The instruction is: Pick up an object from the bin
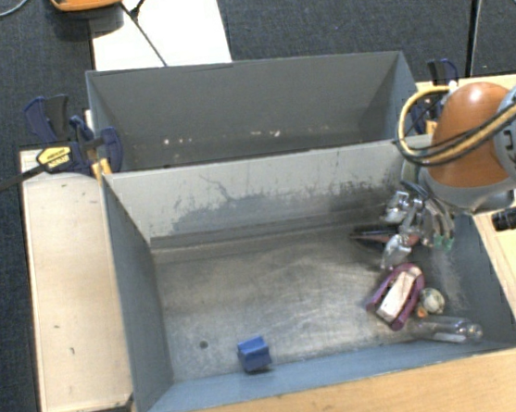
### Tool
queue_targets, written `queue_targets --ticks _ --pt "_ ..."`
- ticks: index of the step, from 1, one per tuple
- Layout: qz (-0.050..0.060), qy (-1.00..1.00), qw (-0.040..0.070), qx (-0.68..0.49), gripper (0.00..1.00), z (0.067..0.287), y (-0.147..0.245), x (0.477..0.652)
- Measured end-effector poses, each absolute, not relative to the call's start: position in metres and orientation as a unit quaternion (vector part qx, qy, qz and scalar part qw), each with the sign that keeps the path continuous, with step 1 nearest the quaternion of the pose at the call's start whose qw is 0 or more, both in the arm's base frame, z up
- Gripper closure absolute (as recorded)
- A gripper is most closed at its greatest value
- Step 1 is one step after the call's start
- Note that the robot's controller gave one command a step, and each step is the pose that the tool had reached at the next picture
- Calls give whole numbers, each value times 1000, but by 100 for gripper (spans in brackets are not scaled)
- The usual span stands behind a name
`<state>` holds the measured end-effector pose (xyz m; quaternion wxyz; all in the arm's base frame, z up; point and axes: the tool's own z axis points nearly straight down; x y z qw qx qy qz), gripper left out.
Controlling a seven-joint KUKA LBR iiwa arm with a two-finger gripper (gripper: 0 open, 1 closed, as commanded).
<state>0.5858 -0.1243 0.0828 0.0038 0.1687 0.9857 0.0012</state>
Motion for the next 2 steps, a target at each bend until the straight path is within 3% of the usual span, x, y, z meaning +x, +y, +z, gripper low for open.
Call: queue_targets --ticks 1,2 --pt "0 981 5 196 100 175 -127 587" --pt "0 980 5 201 100 238 -137 578"
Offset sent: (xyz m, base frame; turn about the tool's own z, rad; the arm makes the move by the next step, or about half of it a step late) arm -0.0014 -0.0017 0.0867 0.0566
